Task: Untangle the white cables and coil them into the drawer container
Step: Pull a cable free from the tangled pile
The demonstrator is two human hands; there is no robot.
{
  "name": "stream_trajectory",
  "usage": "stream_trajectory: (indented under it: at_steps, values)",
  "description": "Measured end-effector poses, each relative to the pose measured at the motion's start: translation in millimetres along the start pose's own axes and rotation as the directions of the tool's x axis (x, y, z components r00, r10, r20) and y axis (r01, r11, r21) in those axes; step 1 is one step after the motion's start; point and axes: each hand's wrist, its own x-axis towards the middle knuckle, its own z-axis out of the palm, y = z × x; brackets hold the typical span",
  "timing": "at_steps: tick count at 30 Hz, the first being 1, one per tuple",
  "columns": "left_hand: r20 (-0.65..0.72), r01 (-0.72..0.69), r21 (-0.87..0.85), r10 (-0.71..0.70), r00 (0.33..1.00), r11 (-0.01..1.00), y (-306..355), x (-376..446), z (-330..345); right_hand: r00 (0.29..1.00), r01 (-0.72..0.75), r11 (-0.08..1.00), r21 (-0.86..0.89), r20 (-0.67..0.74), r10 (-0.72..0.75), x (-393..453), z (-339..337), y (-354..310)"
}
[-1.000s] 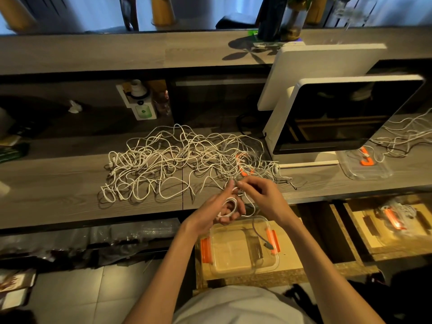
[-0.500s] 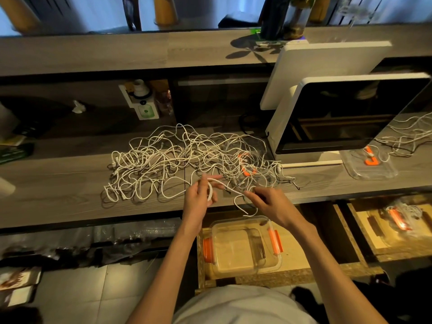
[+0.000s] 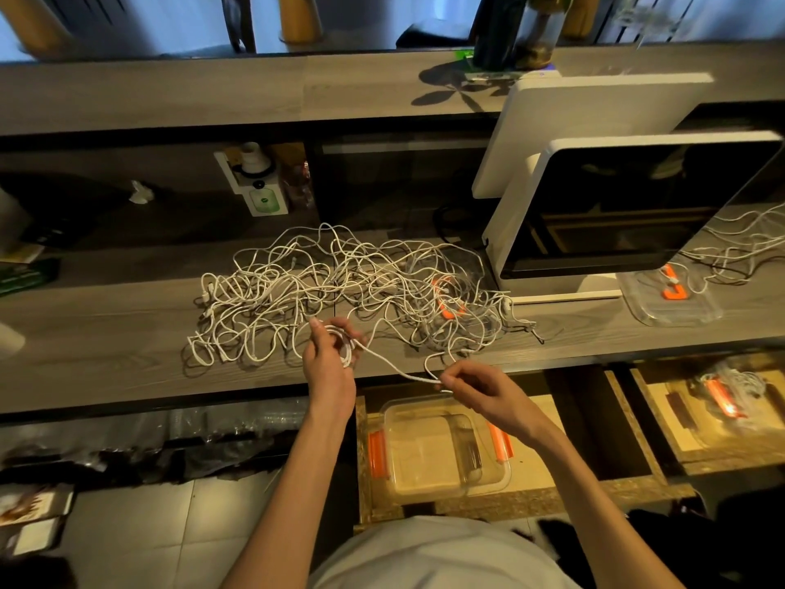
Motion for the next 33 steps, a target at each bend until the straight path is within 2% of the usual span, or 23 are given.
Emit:
stream_trajectory:
  at_steps: [2,6,9,12,14,18,24,28,31,33]
  values:
    - [0.020,0.010,0.016,-0.010,1.000,1.000,0,-2,1,0.999,0.013,1.000,0.023,0.043,-0.014,0,4,-5]
    - [0.138,-0.066,0.339,0.020,0.990,0.938,-5,-8,1,0.995,0.051,0.995,0.087,0.077,-0.058,5,6,-24]
    - [0.255,-0.019,0.471,-0.115,0.960,0.882,-7,-19,6,0.996,0.082,0.983,0.162,0.028,-0.088,14,7,-38]
    - [0.316,0.027,0.572,-0.250,0.915,0.820,-12,-29,13,0.991,0.131,0.983,0.128,0.001,-0.133,24,8,-47]
    - [0.328,0.072,0.594,-0.323,0.887,0.802,-13,-34,17,0.990,0.140,0.986,0.095,-0.041,-0.136,30,7,-51]
    - [0.411,0.152,0.515,-0.398,0.820,0.844,-15,-38,21,0.980,0.134,0.991,0.016,-0.151,-0.130,42,4,-51]
    - [0.545,0.247,0.447,-0.481,0.687,0.859,-16,-40,21,0.976,0.117,0.986,-0.121,-0.170,-0.137,55,1,-47]
    - [0.575,0.111,0.487,-0.414,0.706,0.866,-11,-42,21,0.977,0.111,0.971,-0.214,-0.156,-0.146,60,2,-42]
    - [0.526,0.080,0.468,-0.350,0.775,0.880,-11,-44,20,0.988,0.073,0.948,-0.309,-0.105,-0.110,60,-1,-34]
    - [0.471,0.089,0.440,-0.314,0.825,0.894,-15,-42,19,0.995,0.022,0.951,-0.310,-0.089,-0.052,57,-4,-29]
